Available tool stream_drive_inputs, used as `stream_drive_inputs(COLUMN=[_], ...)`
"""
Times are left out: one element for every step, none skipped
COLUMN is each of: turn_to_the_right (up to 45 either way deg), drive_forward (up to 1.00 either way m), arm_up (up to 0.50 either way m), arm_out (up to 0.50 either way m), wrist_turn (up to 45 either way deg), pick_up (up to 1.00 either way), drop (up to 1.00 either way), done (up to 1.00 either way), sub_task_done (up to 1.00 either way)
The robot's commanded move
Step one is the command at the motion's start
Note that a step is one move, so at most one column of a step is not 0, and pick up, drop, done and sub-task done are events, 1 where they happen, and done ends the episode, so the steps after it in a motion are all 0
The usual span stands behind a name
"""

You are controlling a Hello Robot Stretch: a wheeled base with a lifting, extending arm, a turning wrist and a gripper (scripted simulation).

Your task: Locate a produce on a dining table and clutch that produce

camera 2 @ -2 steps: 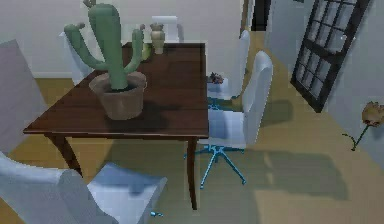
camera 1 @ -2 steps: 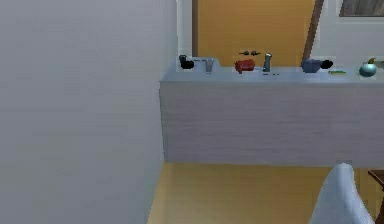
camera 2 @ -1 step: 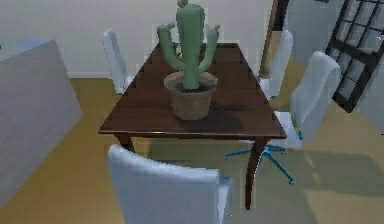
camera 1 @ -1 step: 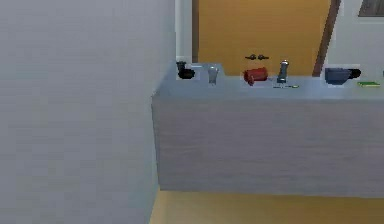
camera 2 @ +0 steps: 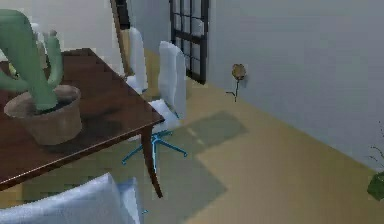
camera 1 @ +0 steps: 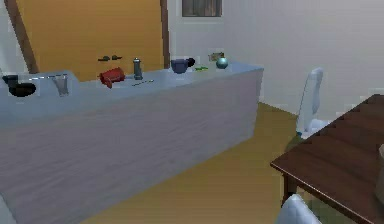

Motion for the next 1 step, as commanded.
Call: stream_drive_inputs(turn_to_the_right=[0.0], drive_forward=[0.6], arm_up=[0.0], arm_out=[0.0], wrist_turn=[0.0], pick_up=[0.0], drop=[0.0], done=[0.0], sub_task_done=[0.0])
